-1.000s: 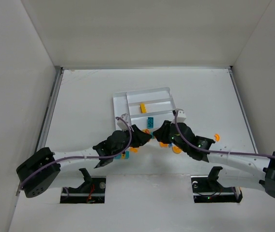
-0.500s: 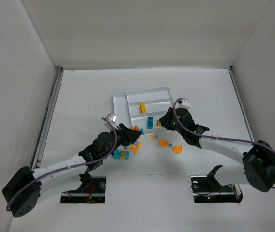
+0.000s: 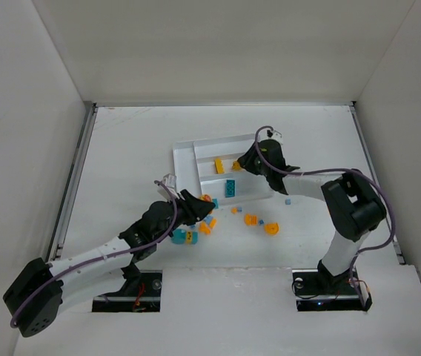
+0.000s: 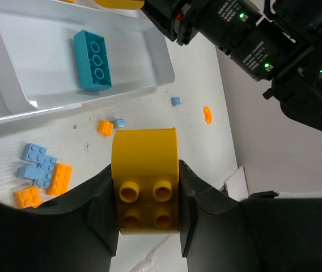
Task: Sort the legos into containers by color
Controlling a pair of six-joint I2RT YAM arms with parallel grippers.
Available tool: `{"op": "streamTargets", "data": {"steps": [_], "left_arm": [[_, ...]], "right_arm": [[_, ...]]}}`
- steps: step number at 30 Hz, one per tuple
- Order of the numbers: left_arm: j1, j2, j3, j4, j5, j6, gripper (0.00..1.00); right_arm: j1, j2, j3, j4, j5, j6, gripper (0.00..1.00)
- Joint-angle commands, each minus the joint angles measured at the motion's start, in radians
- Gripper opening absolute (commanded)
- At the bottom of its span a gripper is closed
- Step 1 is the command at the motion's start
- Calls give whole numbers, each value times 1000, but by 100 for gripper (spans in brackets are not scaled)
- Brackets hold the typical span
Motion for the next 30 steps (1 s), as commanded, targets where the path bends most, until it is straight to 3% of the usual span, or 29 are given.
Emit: {"op": "streamTargets", "data": {"steps": [1, 3, 7, 9, 15, 21, 27, 30], "left_arm": [[18, -26, 14, 22, 38, -40, 12], [23, -25, 16, 22, 38, -49, 12], [27, -17, 23, 20, 56, -91, 12], [27, -17, 26, 26, 64, -111, 12], [49, -19, 71, 25, 174, -235, 12], [107, -85, 79, 20, 288, -384, 13], [139, -97, 80, 26, 444, -503, 15], [122, -94, 80, 31, 481, -542, 16]], "right_arm": [[0, 29, 56, 88, -55, 42, 29], [0, 35, 63, 93, -67, 50, 35], [0, -46, 26, 70, -3, 13, 64], [6, -106, -5, 70, 33, -28, 70], [67, -380, -181, 88, -7, -220, 66], [300, -753, -442, 142, -119, -358, 59], [477, -990, -520, 116, -199, -458, 79], [523, -1030, -514, 102, -251, -508, 83]]}}
